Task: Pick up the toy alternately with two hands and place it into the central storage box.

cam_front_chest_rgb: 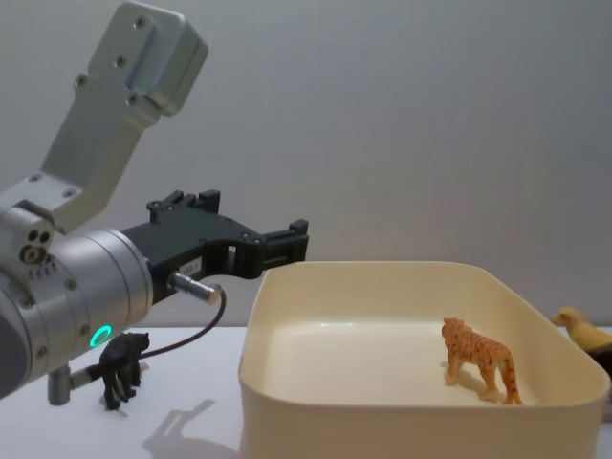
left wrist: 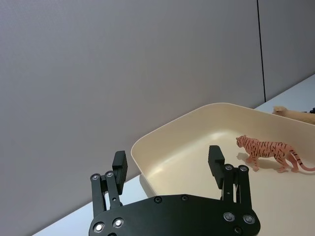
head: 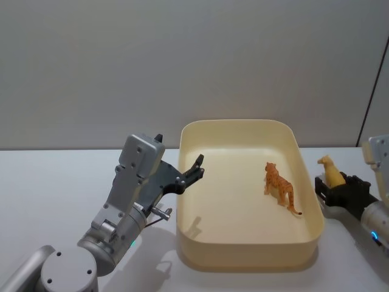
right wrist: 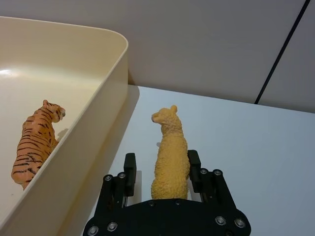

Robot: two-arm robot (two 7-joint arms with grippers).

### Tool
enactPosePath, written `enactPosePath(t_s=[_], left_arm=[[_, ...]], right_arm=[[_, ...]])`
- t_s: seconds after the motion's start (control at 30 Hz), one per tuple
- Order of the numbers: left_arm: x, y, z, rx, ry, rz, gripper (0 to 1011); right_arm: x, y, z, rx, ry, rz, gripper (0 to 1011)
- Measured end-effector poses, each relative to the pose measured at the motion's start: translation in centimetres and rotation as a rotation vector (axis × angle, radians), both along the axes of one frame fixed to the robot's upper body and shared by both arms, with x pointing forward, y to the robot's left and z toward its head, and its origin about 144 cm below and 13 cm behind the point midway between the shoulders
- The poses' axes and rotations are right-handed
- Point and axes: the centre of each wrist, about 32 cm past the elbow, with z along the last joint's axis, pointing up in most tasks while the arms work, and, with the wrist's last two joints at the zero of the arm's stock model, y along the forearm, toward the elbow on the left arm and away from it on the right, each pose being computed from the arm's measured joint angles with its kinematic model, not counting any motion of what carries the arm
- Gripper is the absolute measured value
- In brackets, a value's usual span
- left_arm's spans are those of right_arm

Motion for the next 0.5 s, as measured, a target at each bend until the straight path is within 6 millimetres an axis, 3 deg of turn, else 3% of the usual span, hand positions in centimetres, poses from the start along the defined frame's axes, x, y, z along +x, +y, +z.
enactPosePath(t_s=[0.23, 0.5], left_arm=[[0.0, 0.0, 0.0, 0.0, 0.0, 0.0, 1001], [0.0, 0.0, 0.0, 0.0, 0.0, 0.0, 1001]], right_arm=[[0.18, 0.22, -0.14, -0.005, 0.003, 0.002, 419], [-0.61, -0.37, 0.02, -0.007, -0.017, -0.006, 363]])
